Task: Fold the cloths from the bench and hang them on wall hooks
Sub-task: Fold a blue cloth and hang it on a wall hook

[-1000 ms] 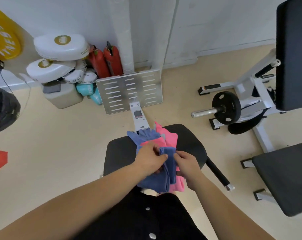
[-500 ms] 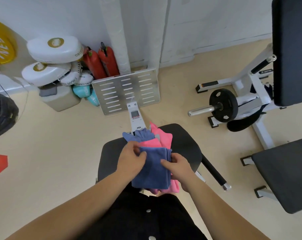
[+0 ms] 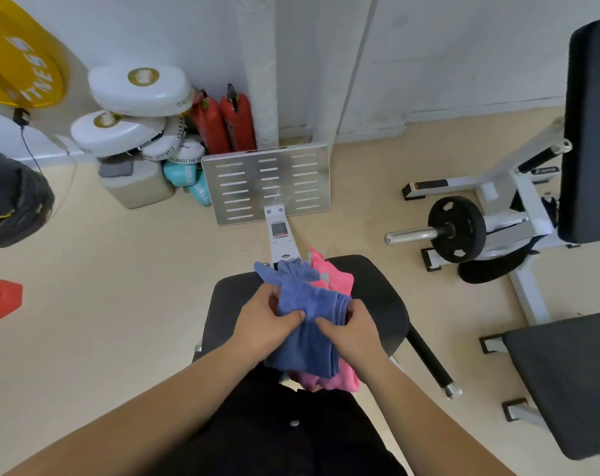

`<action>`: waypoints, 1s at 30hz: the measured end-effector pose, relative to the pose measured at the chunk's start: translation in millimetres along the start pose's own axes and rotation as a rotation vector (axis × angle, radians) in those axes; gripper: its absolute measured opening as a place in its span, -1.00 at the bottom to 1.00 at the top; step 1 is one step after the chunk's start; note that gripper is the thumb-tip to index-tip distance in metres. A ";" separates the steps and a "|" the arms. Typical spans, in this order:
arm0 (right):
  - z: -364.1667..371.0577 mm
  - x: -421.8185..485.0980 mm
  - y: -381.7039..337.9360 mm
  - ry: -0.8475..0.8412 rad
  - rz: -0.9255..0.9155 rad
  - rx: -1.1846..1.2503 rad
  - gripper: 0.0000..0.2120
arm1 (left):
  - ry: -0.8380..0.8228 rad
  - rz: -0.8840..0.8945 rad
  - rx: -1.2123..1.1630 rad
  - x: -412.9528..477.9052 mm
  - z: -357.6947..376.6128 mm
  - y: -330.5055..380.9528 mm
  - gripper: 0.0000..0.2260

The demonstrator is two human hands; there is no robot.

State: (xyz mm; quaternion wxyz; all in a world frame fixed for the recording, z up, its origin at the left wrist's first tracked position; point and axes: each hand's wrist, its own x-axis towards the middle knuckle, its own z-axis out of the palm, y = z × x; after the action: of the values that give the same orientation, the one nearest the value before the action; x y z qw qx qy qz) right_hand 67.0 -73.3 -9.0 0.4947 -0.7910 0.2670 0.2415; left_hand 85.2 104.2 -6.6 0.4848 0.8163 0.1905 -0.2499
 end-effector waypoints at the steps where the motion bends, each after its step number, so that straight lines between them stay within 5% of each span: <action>1: 1.6 -1.7 -3.8 0.014 -0.015 0.011 -0.64 | 0.015 0.047 0.040 -2.0 -0.6 5.2 -0.70; 7: 1.8 -7.3 -24.0 -0.032 0.118 0.307 -0.87 | -0.124 0.291 0.124 -21.6 6.9 28.5 -0.81; 12: -17.0 -15.2 -28.6 -0.140 0.152 0.587 -0.61 | -0.350 0.407 0.107 -37.5 4.4 46.9 -0.71; 15: -29.5 -23.9 -24.3 -0.049 0.159 0.724 -0.54 | -0.413 0.357 -0.079 -44.0 7.5 51.1 -0.60; 19: -45.1 -49.2 -6.4 -0.004 0.132 0.877 -0.66 | -0.256 0.267 -0.173 -46.3 5.6 43.0 -0.66; 22: -50.4 -77.4 6.9 -0.016 0.094 0.962 -0.65 | -0.326 0.357 -0.080 -59.2 3.5 38.2 -0.68; 27: -57.5 -116.8 10.4 -0.077 0.034 1.110 -0.61 | -0.475 0.187 -0.243 -91.9 -6.5 29.0 -0.51; 30: -49.7 -138.0 24.6 -0.099 0.084 1.147 -0.55 | -0.470 0.131 -0.366 -120.4 -8.2 16.6 -0.56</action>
State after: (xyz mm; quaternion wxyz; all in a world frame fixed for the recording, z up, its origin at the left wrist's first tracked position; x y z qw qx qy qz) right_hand -45.7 -102.3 83.7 0.8463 -0.3728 0.3629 0.1140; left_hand -0.4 95.7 79.6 0.6697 0.6457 0.0619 -0.3615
